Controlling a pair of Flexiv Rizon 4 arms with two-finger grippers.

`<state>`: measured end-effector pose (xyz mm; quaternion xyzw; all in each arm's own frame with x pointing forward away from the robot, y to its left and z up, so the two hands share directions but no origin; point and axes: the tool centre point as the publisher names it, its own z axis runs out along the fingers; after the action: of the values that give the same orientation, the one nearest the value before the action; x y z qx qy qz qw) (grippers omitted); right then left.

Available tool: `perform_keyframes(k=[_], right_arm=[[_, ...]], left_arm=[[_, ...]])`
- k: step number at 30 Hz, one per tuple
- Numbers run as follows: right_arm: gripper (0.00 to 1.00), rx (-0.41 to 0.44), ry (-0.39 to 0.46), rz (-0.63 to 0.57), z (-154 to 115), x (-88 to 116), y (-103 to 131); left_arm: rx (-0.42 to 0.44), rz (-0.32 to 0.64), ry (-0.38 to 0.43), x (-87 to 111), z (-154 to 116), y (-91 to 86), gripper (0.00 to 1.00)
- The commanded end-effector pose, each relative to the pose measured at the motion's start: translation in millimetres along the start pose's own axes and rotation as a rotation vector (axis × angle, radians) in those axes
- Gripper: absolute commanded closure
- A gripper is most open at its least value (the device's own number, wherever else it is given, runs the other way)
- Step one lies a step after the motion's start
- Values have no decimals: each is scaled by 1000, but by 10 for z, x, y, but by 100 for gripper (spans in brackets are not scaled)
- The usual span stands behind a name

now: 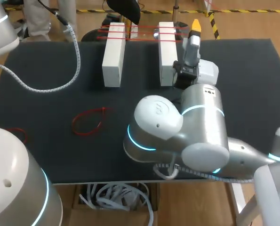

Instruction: Grab the tape and strap the tape.

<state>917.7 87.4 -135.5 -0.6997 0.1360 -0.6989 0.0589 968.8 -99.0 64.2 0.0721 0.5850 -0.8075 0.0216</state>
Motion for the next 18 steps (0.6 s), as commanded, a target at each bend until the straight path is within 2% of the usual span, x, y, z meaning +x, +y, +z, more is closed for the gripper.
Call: perform_keyframes(k=[1,8,14,18], right_arm=[[0,-165,-114,9,-61,162,-62],[0,-126,-98,-3,-154,358,-32],[0,-79,-62,8,-152,523,-7],[0,-33,-69,21,-133,593,-6]], left_arm=[[-1,0,3,-4,-8,-1,100],[-1,0,3,-4,-8,-1,100],[-1,0,3,-4,-8,-1,100],[-1,0,3,-4,-8,-1,100]])
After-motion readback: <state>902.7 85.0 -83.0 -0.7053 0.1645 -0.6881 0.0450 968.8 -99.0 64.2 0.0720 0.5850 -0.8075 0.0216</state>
